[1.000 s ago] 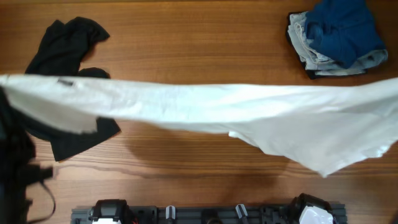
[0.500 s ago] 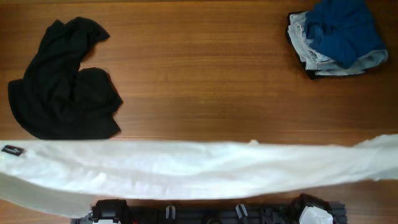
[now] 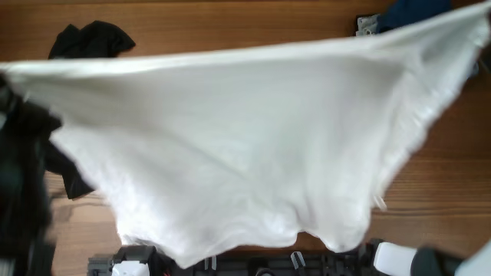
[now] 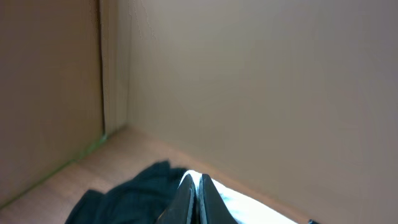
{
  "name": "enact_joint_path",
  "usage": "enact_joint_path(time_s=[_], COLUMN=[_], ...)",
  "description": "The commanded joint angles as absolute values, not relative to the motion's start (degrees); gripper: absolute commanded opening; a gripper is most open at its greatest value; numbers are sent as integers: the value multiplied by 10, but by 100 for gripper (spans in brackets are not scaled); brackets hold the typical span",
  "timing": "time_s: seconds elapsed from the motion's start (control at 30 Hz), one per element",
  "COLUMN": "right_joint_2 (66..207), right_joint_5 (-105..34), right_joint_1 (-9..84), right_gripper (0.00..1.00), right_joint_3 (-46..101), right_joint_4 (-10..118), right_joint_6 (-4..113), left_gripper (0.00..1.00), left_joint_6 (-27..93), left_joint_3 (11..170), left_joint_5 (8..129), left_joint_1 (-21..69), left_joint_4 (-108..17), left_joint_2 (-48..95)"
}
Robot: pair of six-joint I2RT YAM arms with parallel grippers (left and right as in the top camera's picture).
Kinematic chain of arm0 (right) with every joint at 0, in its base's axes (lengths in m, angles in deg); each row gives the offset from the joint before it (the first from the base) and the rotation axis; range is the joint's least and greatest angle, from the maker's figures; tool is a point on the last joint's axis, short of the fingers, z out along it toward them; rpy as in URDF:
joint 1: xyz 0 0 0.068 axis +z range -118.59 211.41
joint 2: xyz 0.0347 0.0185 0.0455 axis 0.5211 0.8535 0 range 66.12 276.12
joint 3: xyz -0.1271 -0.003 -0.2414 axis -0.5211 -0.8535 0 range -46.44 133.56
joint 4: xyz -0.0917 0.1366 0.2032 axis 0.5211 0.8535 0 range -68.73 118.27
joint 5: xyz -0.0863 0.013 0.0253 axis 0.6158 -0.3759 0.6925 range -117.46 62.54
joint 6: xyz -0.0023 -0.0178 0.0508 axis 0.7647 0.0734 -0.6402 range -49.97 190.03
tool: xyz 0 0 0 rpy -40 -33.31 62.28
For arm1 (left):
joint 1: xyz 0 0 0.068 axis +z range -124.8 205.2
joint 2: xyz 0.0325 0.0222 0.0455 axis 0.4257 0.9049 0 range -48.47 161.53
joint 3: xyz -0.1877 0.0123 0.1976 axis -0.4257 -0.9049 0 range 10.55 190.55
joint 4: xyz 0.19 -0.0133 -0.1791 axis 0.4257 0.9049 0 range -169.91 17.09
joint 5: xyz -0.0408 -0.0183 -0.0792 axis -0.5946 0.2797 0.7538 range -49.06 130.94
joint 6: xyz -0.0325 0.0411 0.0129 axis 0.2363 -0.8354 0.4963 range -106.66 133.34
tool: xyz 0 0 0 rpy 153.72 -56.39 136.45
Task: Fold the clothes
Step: 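Lay the white shirt flat on the table, pulling it away from the robot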
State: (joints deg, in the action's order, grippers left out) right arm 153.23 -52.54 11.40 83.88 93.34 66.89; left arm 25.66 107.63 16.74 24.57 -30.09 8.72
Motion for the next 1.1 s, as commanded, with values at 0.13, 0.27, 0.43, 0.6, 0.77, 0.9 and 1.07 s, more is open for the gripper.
enact_joint_path(time_s=[0.13, 0.27, 0.43, 0.6, 0.77, 0.9, 1.07], right_joint_2=[1744, 1833, 1935, 2000, 2035, 2040, 2039], right_joint_5=[-518, -486, -442, -442, -437, -438, -460], right_joint_1=[209, 251, 281, 285, 284, 287, 288], right_gripper=[4, 4, 4, 4, 4, 4, 4], right_joint_3=[839, 839, 839, 839, 839, 839, 840], right_joint_4=[857, 807, 720, 622, 551, 518, 515], right_joint_6=[683, 666, 636, 608, 595, 595, 596], left_gripper=[4, 4, 4, 4, 4, 4, 4], left_joint_6=[260, 259, 259, 257, 257, 257, 257], left_joint_3=[1076, 1076, 1076, 1076, 1076, 1076, 1076], left_joint_5=[140, 140, 141, 140, 141, 140, 140], left_joint_1=[247, 247, 247, 247, 247, 247, 248], left_joint_4=[-310, -350, -442, -553, -656, -708, -753], left_joint_2=[284, 384, 511, 616, 686, 711, 713])
